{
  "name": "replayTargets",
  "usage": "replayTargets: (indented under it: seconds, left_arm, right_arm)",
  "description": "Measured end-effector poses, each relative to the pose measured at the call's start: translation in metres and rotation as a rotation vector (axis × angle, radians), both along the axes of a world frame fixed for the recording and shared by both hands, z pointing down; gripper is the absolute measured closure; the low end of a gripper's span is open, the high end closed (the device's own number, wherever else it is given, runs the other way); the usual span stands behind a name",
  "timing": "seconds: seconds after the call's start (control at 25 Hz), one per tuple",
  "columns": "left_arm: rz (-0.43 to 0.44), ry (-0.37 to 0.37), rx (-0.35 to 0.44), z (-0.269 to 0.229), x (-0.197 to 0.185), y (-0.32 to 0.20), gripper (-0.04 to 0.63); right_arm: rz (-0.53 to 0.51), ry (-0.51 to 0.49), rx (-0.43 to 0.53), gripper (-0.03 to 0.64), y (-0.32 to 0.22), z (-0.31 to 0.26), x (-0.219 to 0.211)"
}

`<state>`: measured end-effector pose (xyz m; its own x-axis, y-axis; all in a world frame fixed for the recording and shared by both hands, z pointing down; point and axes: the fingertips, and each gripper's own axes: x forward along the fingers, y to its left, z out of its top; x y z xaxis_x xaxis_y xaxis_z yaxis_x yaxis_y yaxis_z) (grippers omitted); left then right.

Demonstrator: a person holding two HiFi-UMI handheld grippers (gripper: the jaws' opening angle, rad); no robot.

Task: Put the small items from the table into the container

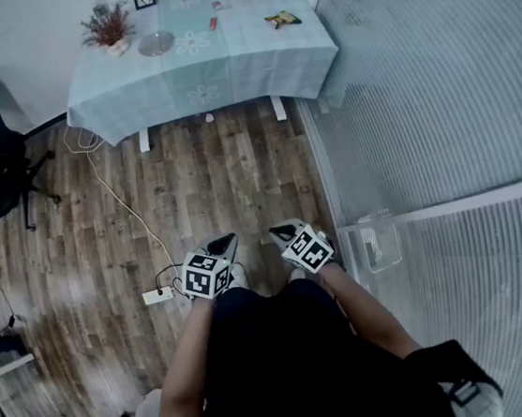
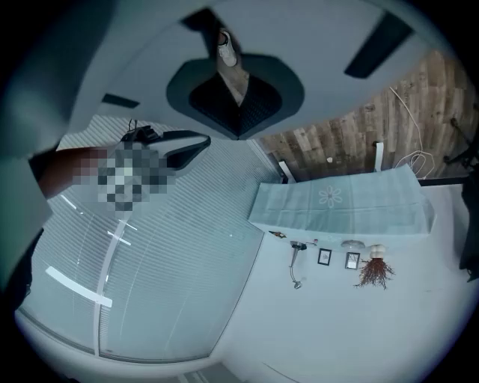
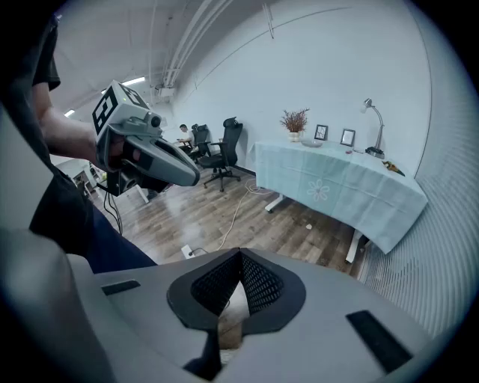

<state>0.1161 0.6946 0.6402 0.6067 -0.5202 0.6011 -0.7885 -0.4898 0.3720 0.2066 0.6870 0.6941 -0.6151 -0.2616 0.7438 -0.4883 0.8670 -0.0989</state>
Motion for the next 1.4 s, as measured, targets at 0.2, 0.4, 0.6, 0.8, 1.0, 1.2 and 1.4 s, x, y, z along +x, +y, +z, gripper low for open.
replayTargets:
  seconds: [0.2, 0.4, 0.6, 0.8, 1.0, 1.2, 1.4]
  left_arm:
    - [-0.003, 0.008, 0.007, -0.003, -0.006, -0.011, 0.592]
    - [0.002, 0.010, 0.015, -0.006, -0.011, -0.017, 0.592]
    - [0.022, 0.008, 0.016, -0.005, -0.017, -0.023, 0.592]
    - [0.049, 0.012, 0.026, -0.005, -0.025, -0.033, 0.592]
    - [0.095, 0.019, 0.037, -0.006, -0.043, -0.041, 0.592]
    - [0.110, 0.016, 0.032, -0.003, -0.057, -0.050, 0.592]
    - [0.110, 0.011, 0.036, -0.007, -0.066, -0.073, 0.592]
  right_arm:
    - [0.020, -0.007, 0.014, 0.589, -0.017, -0.007, -0.003]
    - [0.025, -0.014, 0.033, 0.589, -0.032, -0.016, -0.008]
    - [0.041, -0.027, 0.039, 0.589, -0.041, -0.020, -0.018]
    - [0.064, -0.032, 0.060, 0.588, -0.048, -0.024, -0.028]
    - [0.083, -0.044, 0.081, 0.586, -0.056, -0.032, -0.049]
    - [0.136, -0.054, 0.083, 0.586, -0.068, -0.028, -0.050]
    - [0.177, -0.045, 0.083, 0.586, -0.094, -0.030, -0.050]
